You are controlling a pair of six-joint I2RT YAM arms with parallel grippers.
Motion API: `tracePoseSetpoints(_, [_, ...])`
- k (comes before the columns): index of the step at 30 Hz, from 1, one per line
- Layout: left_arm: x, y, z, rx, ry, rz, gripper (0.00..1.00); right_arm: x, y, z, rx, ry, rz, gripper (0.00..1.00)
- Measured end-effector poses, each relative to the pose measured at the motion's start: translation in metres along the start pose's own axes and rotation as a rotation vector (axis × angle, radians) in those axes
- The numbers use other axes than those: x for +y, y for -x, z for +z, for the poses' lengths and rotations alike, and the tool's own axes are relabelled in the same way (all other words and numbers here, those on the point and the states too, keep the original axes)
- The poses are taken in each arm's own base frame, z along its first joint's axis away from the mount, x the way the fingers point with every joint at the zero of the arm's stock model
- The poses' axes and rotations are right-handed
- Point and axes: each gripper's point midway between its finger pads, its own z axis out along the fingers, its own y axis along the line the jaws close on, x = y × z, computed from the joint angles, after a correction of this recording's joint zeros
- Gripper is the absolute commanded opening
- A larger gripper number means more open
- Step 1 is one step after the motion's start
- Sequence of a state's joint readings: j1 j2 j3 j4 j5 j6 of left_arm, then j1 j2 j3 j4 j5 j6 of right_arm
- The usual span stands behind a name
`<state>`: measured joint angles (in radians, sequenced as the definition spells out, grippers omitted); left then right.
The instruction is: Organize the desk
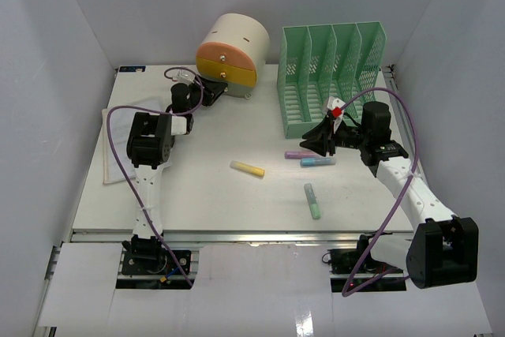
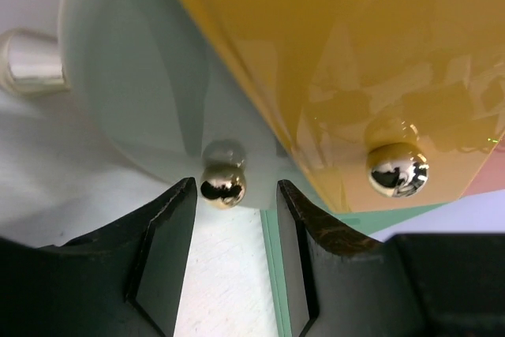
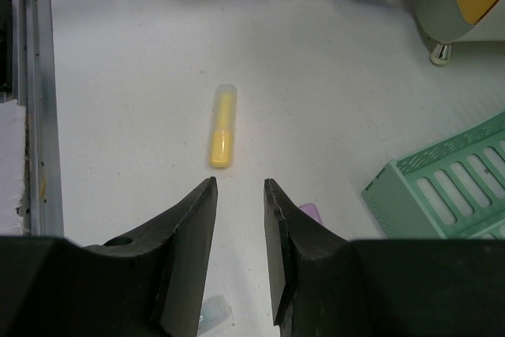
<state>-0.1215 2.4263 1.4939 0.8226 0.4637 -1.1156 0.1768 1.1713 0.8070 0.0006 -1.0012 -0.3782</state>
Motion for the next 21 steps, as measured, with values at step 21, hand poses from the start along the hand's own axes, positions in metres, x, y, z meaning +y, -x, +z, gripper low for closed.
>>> tracePoseSetpoints(21, [0.005,-0.001,0.015,0.037,-0.008,-0.023,0.15,0.0,0.0,0.0,0.001,0.0,-0.006,0.37])
